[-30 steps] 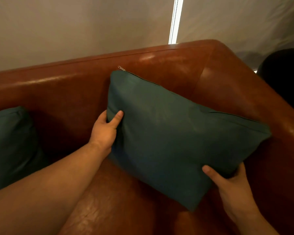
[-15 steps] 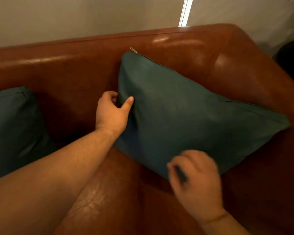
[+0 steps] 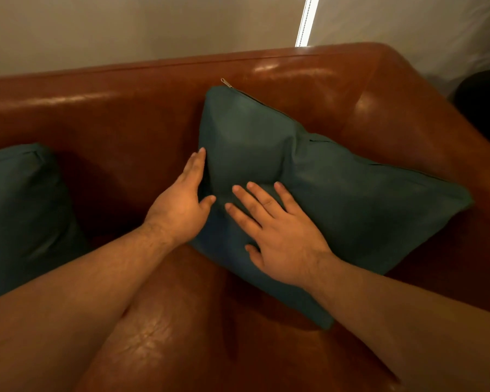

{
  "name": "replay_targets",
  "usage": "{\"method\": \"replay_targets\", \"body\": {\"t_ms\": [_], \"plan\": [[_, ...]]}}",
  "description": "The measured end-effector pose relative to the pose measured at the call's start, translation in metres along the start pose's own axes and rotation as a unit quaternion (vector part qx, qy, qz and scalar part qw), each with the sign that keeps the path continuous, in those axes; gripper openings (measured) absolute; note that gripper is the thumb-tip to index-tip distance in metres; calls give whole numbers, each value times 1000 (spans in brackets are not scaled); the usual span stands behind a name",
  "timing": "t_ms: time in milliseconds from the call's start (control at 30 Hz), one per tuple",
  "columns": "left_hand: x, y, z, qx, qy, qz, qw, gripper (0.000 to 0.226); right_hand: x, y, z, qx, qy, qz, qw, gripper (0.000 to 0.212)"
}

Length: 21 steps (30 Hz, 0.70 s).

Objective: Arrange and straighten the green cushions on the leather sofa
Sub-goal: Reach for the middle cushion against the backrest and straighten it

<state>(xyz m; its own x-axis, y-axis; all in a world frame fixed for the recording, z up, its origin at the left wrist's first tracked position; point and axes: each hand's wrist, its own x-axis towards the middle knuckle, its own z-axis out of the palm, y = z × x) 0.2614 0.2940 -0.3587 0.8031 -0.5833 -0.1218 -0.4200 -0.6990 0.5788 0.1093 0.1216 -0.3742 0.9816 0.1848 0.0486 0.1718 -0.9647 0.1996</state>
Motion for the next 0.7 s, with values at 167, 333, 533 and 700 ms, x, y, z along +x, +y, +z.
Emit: {"method": "replay_targets", "body": {"t_ms": [167,333,533,700], "plan": [[-2,-3,0,23,0,-33,999,93,-17,7,6,-64,12,-56,996,86],[-11,-16,-3,-60,-29,-4,998,96,-9,6,8,-72,-35,-25,996,87],[-44,-51,-34,-69,-26,-8,997,92,-5,-12,-7,-30,-42,29,998,82],[-74,-71,-57,-44,31,-42,998,84,12,-37,-29,-8,-25,93,995,64]]}}
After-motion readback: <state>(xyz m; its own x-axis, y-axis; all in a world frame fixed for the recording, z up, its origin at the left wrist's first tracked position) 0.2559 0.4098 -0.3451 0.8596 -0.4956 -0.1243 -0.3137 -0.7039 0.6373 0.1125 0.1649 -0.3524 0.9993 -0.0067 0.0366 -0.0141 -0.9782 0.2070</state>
